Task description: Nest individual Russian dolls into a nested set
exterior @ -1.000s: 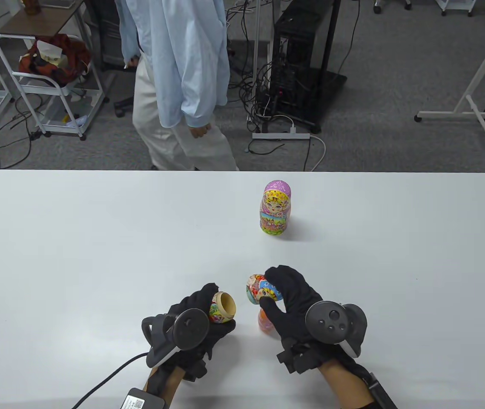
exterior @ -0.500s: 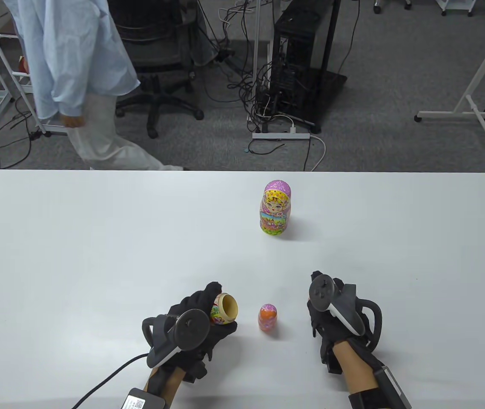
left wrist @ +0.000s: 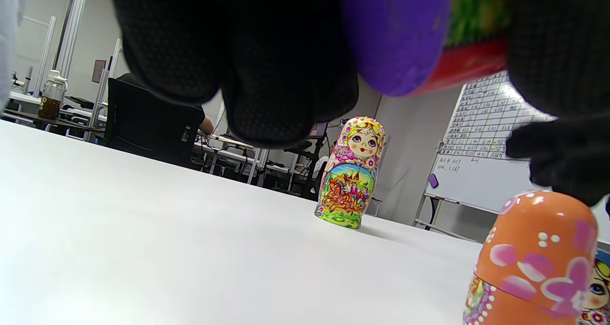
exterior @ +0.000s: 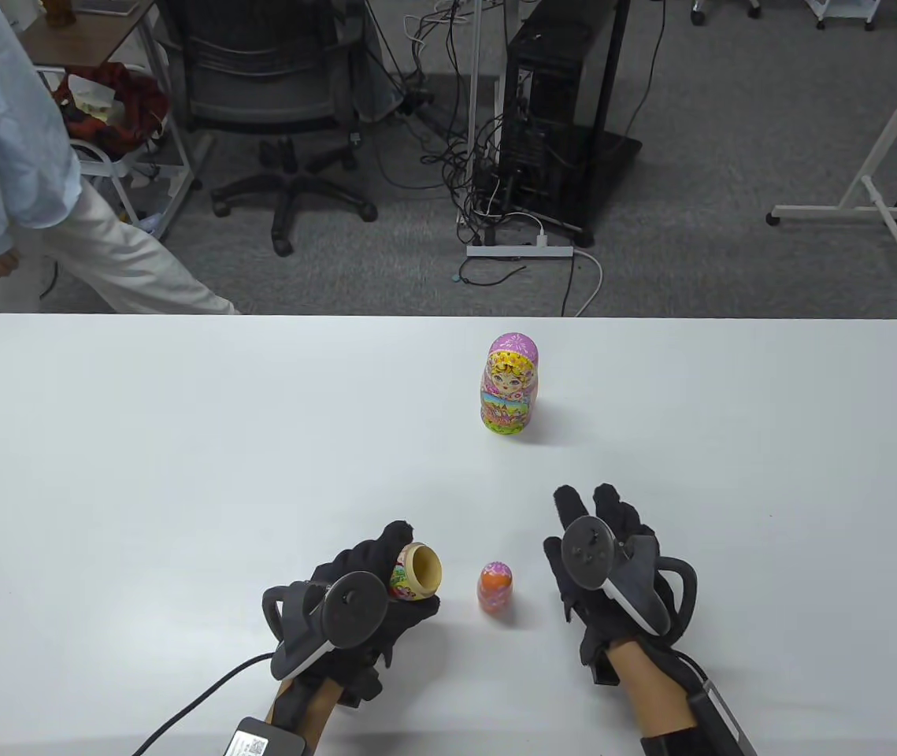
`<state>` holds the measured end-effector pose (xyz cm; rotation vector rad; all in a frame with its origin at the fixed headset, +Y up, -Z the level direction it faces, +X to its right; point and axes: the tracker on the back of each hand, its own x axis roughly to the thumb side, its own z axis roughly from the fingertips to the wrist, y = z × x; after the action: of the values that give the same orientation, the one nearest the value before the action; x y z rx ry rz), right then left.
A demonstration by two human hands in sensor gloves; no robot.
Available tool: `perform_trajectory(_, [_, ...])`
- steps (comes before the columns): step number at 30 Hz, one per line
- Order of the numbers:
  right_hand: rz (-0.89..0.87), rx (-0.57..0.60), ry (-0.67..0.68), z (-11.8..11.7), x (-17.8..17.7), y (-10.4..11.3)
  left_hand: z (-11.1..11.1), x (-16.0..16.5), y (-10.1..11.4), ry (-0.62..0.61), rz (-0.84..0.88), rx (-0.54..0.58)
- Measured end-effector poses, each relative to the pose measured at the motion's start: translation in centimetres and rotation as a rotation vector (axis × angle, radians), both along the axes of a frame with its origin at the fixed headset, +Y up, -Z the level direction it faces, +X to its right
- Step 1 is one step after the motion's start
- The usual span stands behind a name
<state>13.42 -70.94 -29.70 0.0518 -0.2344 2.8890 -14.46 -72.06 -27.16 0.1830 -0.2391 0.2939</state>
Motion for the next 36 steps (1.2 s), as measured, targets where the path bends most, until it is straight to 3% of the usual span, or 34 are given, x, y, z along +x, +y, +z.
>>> perform_trajectory(3, [-0.034,0.003,0.155,0.8,-2.3,0.3,0.0,-0.1,-0.1,0.005,0.006,-0.018])
perform_trajectory(7, [0.084,-0.181,0.268,1.1,-4.4,-1.3,0.0,-0.1,-0.1,0.008,0.014,-0.023])
perform_trajectory(11, [0.19,-0.264,0.284,0.8,-5.1,-3.0,0.0,-0.1,-0.2,0.007,0.009,-0.032])
perform_trajectory(19, [0.087,-0.284,0.277,0.4,-4.8,-3.4,0.0,0.0,-0.2,0.005,0.003,-0.038])
perform_trajectory(23, [0.042,-0.239,0.255,0.2,-4.3,-3.0,-0.1,-0.2,-0.2,0.012,0.009,-0.043])
perform_trajectory(27, [-0.195,-0.122,0.247,0.5,-3.2,-1.1,-0.3,-0.4,-0.2,0.025,0.002,-0.048])
perform_trajectory(33, [-0.527,0.021,0.384,1.5,-2.7,1.3,-0.3,-0.4,-0.3,0.033,-0.002,-0.064])
perform_trajectory(36, [-0.57,0.048,0.439,1.9,-3.2,1.7,-0.2,-0.2,-0.1,0.019,0.007,-0.062])
